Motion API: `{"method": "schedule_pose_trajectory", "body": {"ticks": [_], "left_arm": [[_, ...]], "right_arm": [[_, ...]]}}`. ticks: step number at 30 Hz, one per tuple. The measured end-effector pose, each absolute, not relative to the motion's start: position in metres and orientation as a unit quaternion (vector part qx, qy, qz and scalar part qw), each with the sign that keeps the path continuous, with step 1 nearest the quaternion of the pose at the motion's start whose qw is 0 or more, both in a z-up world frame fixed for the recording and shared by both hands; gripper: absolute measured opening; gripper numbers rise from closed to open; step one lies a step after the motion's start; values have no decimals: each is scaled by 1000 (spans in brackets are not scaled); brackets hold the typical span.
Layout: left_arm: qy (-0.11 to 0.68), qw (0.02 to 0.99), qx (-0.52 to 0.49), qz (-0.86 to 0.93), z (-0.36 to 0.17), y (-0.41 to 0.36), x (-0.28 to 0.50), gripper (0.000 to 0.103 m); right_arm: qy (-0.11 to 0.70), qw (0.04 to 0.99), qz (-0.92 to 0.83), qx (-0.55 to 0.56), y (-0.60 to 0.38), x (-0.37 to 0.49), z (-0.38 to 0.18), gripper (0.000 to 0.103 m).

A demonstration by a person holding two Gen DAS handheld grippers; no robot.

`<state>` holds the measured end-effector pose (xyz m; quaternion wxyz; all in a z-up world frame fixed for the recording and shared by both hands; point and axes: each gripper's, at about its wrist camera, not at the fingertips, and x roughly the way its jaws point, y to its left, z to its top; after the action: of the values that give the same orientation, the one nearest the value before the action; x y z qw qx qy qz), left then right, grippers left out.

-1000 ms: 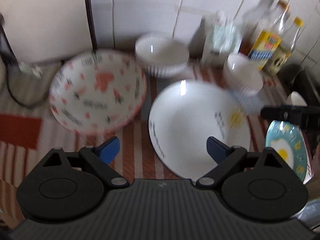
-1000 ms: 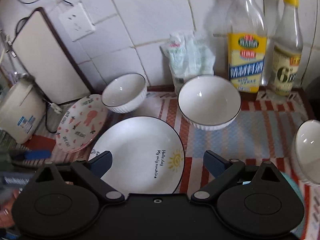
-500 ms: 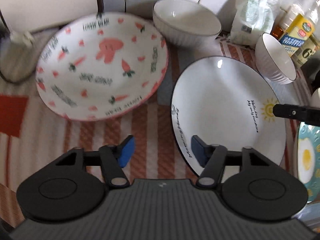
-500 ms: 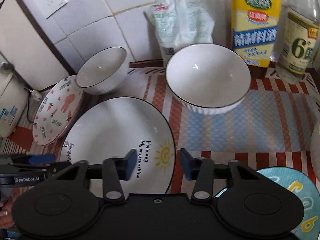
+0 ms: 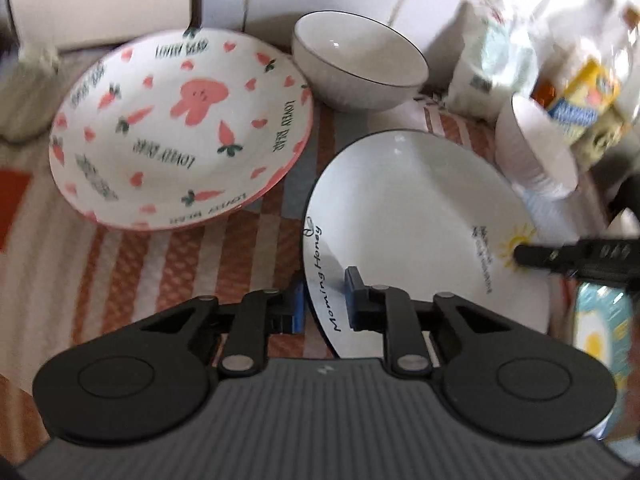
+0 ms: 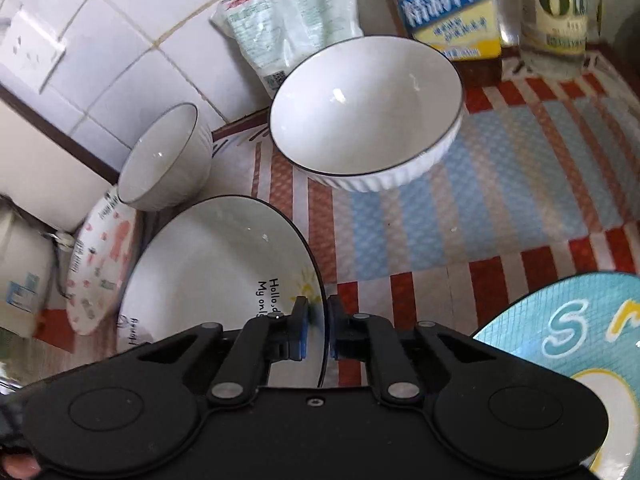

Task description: Organize plates and bowls

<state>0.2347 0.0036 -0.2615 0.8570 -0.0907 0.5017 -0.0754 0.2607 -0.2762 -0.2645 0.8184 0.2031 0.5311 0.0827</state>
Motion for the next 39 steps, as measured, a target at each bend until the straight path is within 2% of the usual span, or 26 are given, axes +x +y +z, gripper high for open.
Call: {"method": "schedule_pose_trajectory", "body": {"ticks": [8,10,21,30,34,39], "left_arm": [[501,858,-84,-76,-255,13,227,20],[498,861,-70,-74,-248,16,219,20],[484,871,-68,-55,-231,58,161,20],[501,860,-81,-49,-250,71,136,21],[514,847,-129,-47,-255,77,132,21],[524,838,-146,-46,-263,76,125,21]], "right_arm": [[535,820,92,182,-265,256,-250,12],[539,824,94,145,-252,253,-243,13],[512,839,124,140,-216,203,-223,13],[516,838,133,115,-199,177,-237,13],[530,834,148,51,-190,182,-234,16],[539,828,155,24,-188,191,-231,16]]}}
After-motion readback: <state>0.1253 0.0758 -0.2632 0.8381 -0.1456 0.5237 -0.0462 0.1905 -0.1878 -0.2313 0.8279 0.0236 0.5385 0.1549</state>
